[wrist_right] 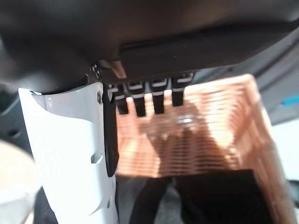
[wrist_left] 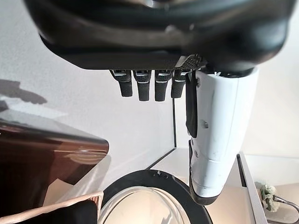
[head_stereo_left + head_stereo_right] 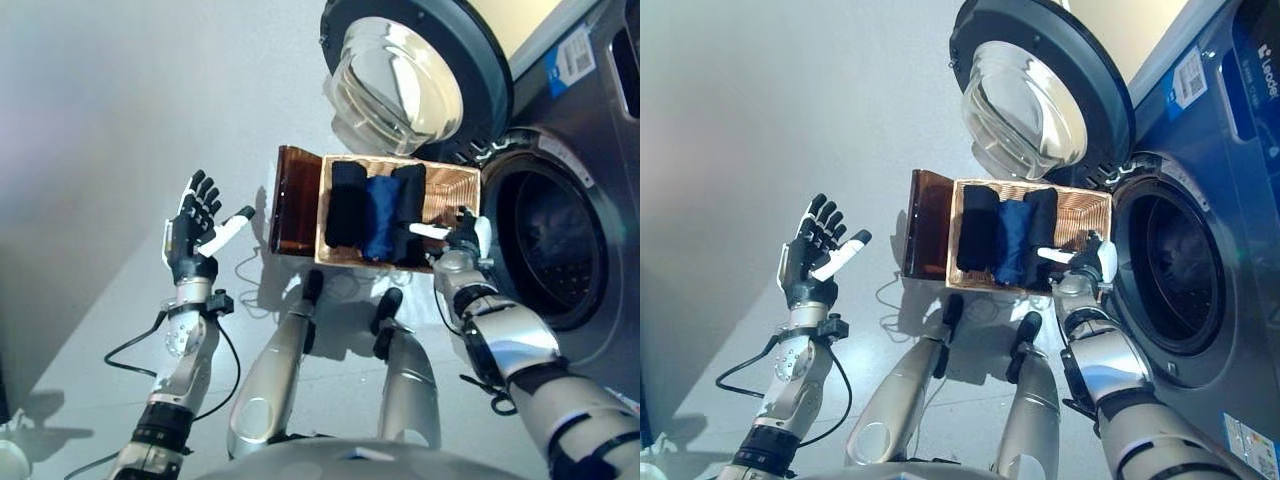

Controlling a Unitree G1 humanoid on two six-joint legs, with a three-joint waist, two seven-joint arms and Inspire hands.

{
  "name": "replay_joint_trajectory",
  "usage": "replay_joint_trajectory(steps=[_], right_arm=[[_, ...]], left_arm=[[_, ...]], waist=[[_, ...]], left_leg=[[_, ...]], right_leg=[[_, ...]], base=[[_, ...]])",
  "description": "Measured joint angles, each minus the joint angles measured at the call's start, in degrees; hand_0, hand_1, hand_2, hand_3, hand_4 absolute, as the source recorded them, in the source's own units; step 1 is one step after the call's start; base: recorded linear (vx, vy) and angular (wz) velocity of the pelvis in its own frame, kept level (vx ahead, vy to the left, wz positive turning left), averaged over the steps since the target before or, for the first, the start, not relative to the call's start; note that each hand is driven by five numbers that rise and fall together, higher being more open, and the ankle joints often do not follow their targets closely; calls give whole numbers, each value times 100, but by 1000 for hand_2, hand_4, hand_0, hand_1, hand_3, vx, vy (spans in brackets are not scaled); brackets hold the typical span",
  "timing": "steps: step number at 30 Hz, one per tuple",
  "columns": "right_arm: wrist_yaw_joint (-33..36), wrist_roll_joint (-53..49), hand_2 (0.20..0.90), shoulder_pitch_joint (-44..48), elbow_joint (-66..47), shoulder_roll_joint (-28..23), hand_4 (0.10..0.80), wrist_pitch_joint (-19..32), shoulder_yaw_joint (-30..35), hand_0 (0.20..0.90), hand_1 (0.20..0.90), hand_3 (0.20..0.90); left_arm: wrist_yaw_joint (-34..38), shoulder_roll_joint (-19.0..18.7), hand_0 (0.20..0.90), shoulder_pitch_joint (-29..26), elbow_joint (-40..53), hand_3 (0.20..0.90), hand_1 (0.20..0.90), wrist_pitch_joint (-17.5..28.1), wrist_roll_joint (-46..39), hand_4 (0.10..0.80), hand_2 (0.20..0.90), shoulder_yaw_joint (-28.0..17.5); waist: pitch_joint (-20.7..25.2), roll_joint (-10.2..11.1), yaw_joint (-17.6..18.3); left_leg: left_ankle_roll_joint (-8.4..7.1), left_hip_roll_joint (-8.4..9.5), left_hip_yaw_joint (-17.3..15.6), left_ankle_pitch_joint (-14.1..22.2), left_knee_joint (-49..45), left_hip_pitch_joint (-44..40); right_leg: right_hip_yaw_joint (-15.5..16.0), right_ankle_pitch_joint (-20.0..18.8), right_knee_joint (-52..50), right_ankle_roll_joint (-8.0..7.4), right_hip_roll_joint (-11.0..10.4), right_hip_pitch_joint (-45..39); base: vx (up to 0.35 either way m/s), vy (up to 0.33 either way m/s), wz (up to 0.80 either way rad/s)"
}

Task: Pick up the clothes and place them into the washing machine

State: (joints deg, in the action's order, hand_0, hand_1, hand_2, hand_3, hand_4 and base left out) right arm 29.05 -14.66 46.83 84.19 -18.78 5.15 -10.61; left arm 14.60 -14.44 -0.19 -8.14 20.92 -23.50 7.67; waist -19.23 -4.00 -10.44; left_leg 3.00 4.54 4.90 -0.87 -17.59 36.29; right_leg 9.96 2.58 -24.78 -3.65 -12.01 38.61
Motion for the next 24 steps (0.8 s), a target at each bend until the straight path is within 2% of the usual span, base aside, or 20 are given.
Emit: replay_joint_trajectory(steps=[2,3,8,14,24], right_arm=[[2,-57,900,-23,48,-53,800,-2,12,900,900,900],[3,-58,900,-23,53,-85,800,-1,-3,900,900,900],[7,-58,900,55,39,-181,800,21,6,900,900,900],[103,-54,900,80,53,-371,800,0,12,900,900,900],[120,-38,900,398,200,-539,800,-18,3,900,900,900]], left_arm=[[-56,0,900,6,45,900,900,4,1,800,900,45],[-77,0,900,9,64,900,900,3,2,800,900,58],[-80,3,900,8,134,900,900,13,2,800,900,84],[-73,14,900,6,140,900,900,15,5,800,900,225],[-12,19,900,-18,215,900,900,74,5,800,900,248]], waist=[[2,-45,1],[-4,-72,5],[17,-179,-15],[1,-360,-178],[6,-390,-437]], left_leg=[[7,13,-10,10,8,11],[-17,20,-1,46,13,15],[39,57,-45,-4,68,187],[40,142,45,-32,91,331],[9,288,305,-134,286,339]], right_leg=[[0,15,-5,-13,-19,12],[-3,56,-8,32,-31,19],[-73,47,-28,21,-52,241],[-42,99,-181,-22,-135,411],[160,307,-308,-73,-311,419]], base=[[43,3,1],[0,0,0],[4,11,-1],[44,19,13],[54,3,17]])
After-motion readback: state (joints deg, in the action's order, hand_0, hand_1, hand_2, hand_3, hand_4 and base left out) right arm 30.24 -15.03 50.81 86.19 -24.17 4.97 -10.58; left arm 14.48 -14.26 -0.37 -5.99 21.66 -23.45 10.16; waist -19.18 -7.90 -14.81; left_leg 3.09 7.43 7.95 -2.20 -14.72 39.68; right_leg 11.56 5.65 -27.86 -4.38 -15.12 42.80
